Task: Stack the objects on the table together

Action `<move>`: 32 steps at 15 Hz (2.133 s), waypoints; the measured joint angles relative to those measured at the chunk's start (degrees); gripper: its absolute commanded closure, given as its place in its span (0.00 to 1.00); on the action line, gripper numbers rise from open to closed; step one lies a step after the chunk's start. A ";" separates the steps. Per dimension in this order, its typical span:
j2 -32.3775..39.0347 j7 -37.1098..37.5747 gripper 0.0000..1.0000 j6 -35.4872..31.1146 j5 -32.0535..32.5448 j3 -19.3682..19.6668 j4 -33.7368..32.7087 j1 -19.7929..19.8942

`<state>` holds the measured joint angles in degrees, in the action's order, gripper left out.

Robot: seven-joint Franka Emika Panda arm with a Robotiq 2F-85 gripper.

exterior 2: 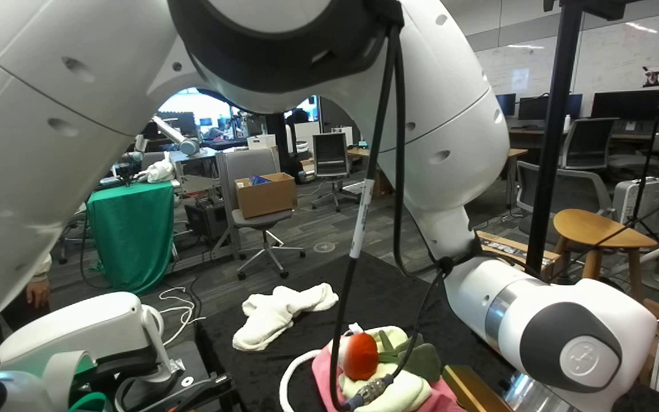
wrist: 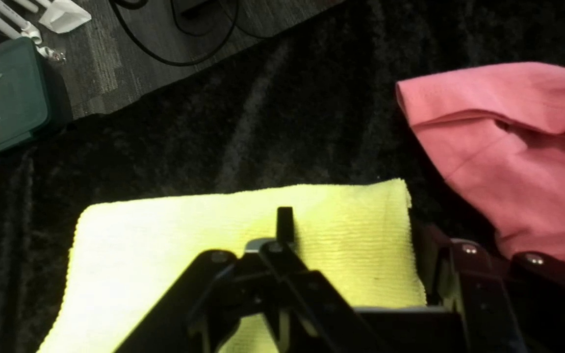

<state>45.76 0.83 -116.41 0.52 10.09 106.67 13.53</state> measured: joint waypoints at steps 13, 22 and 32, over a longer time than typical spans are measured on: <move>-2.28 -4.09 0.94 2.59 0.20 -0.25 -1.98 0.00; -22.63 -22.53 0.94 3.78 5.10 -2.54 4.59 -0.07; -40.46 -36.39 0.94 5.48 7.66 -6.16 14.83 -3.65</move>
<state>5.30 -35.55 -110.93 8.18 3.92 121.49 9.88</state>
